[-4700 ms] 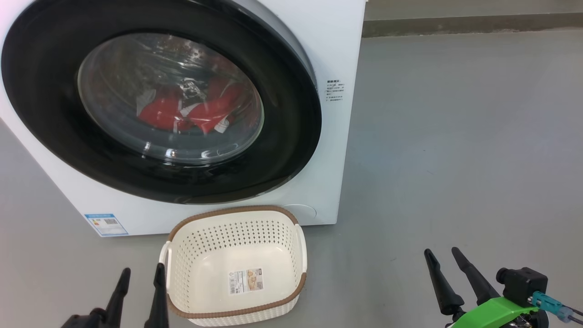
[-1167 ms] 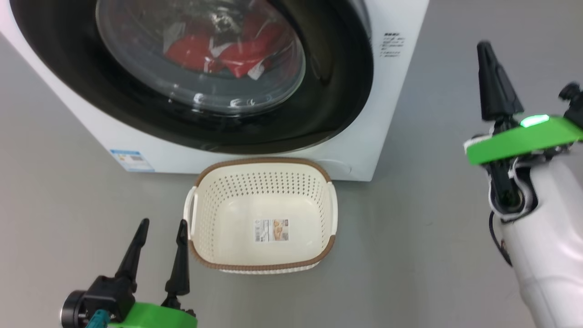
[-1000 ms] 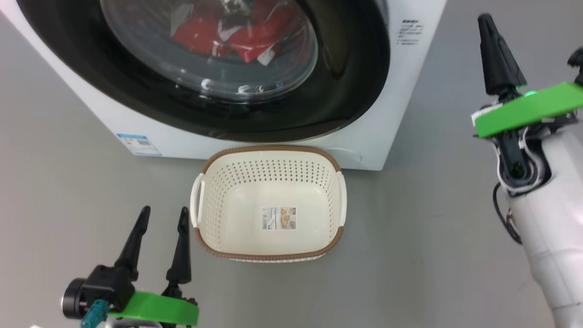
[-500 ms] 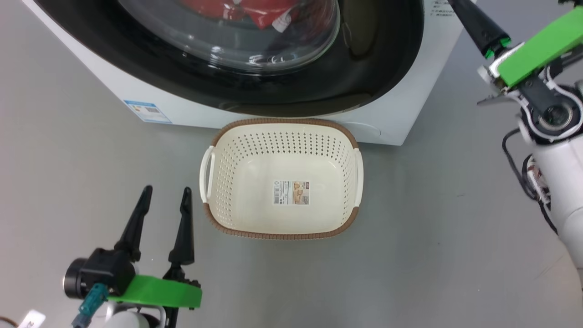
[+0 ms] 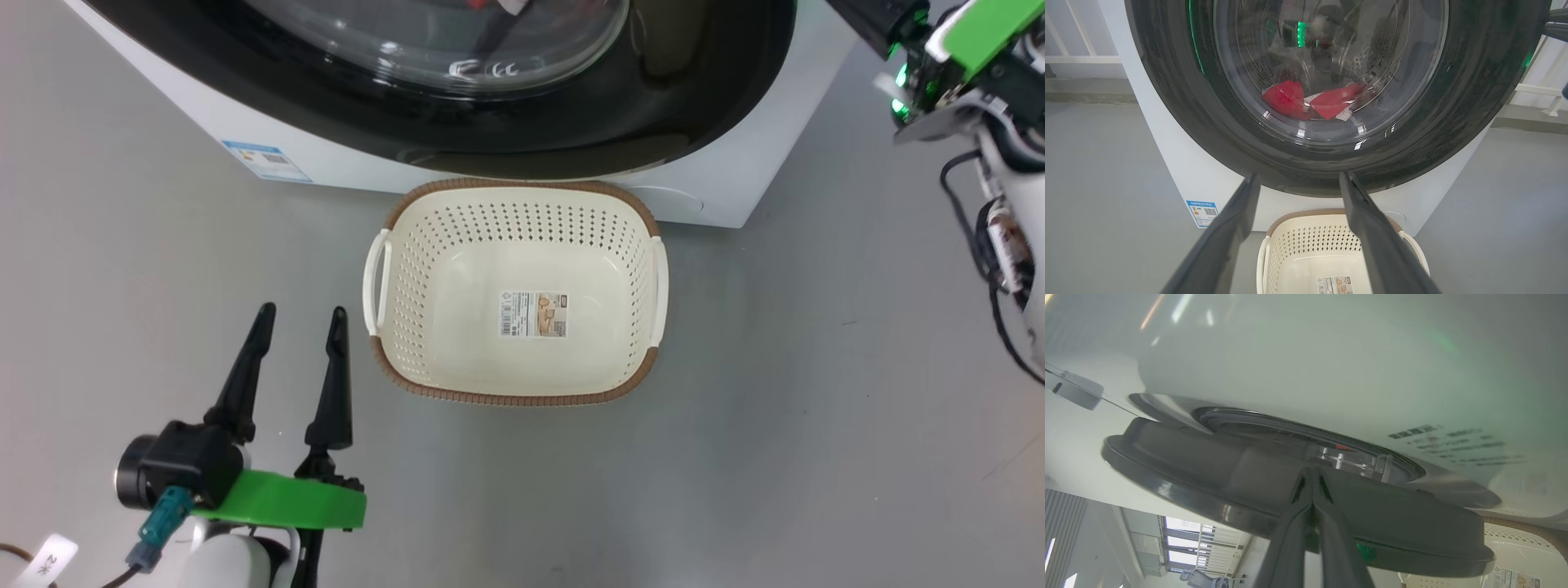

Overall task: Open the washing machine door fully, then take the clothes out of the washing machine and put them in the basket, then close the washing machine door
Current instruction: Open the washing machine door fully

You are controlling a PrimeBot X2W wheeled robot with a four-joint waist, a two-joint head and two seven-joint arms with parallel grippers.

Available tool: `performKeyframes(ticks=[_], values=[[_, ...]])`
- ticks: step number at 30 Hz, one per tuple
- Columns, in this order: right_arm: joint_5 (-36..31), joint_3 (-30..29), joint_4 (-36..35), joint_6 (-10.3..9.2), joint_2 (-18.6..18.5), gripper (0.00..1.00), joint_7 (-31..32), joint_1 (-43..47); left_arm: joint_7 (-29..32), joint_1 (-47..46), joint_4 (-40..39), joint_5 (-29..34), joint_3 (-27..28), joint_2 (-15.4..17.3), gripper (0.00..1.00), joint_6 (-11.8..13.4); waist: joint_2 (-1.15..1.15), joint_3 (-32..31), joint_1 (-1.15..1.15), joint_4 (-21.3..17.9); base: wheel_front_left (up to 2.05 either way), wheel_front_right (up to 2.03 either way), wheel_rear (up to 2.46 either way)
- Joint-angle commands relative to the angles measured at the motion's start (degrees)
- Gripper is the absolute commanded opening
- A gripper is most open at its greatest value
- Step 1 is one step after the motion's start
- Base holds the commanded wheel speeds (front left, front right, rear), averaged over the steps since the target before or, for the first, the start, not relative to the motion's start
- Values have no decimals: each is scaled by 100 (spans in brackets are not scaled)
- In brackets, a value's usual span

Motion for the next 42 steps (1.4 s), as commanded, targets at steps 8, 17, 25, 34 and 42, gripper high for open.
performKeyframes(ticks=[8, 17, 25, 34, 42], values=[[140, 49, 357, -5, 176, 0, 538, -491, -52, -260, -164, -147, 72, 107, 100, 92, 0, 111, 0, 88, 0, 0, 0], [210, 79, 351, -5, 269, 0, 938, -296, -52, -202, -139, -153, -11, 107, 100, 131, 0, -99, 0, 126, 0, 0, 0], [278, 110, -88, -5, 319, 0, 1299, 407, -52, -16, -92, -142, -69, 107, 100, 155, 0, -455, 0, 160, 0, 0, 0], [301, 214, -648, -5, 473, 0, 1598, 1143, -52, 236, -80, -110, -128, 107, 100, 171, 0, -821, 0, 192, 0, 0, 0], [263, 379, -1047, -5, 636, 0, 1817, 1715, -52, 532, -77, -64, -108, 107, 100, 168, 0, -1113, 0, 294, 0, 0, 0]])
